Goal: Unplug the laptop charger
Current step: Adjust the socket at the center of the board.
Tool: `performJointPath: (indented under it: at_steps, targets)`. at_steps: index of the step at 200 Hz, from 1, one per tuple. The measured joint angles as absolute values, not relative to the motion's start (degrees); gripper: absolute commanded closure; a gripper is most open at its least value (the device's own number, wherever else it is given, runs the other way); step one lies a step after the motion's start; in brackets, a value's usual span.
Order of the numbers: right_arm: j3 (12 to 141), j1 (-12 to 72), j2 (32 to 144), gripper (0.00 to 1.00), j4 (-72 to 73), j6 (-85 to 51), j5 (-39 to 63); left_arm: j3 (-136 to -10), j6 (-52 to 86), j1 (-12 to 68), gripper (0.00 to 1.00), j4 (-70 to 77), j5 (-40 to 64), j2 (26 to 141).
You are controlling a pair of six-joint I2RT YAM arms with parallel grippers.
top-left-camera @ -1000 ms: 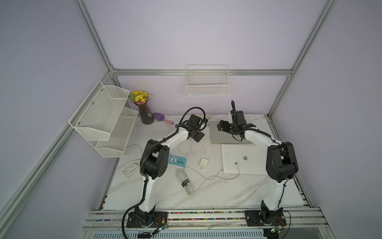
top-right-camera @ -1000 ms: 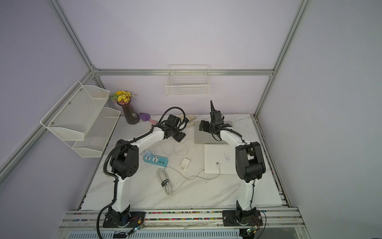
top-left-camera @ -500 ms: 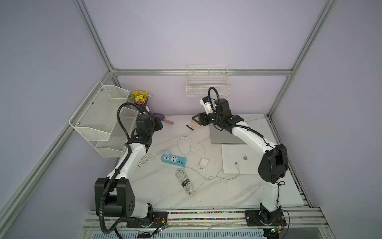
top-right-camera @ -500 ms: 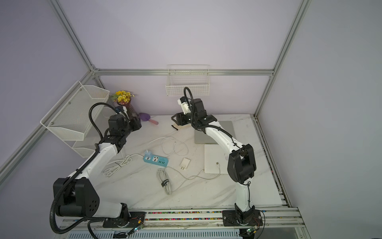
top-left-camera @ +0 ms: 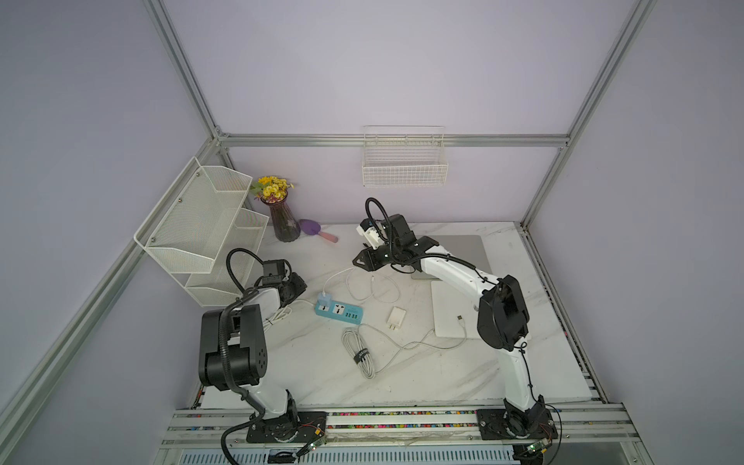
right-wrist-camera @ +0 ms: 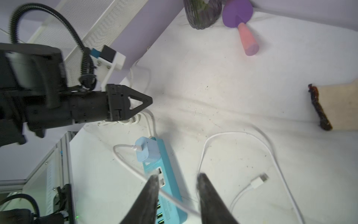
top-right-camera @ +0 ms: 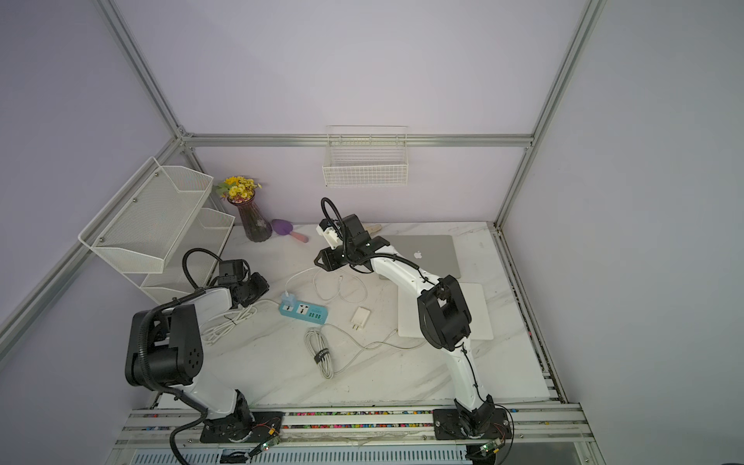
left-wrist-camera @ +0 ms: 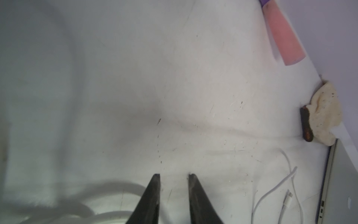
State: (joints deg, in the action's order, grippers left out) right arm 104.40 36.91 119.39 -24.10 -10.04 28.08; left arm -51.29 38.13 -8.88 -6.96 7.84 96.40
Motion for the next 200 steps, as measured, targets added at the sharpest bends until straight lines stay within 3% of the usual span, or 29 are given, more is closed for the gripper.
performJointPath:
  at_steps: [30,42,59,80,125,200]
  targets:
    - [80.4,37.2,102.0,0.87,-17.0,-12.5,30.9,-50.7,37.9,-8.9,0.81,-7.0,10.1,98.5]
    - [72.7,38.1,96.2,1.0,-14.8,-13.2,31.3,-50.7,37.7,-8.9,0.82,-7.0,10.6,98.7]
    - [66.7,40.2,92.9,1.0,-12.4,-14.7,31.0,-50.6,36.8,-8.9,0.9,-7.1,11.3,98.8]
    - [66.8,42.5,98.5,1.0,-10.6,-16.1,30.4,-50.0,36.2,-8.6,1.0,-7.2,11.8,99.0]
    - [72.3,44.4,116.2,1.0,-8.6,-20.3,27.7,-48.3,35.9,-8.4,1.0,-6.3,11.9,98.0]
    - [75.7,45.1,120.7,1.0,-5.3,-24.7,20.7,-47.6,35.8,-6.9,1.0,-6.0,11.9,97.5]
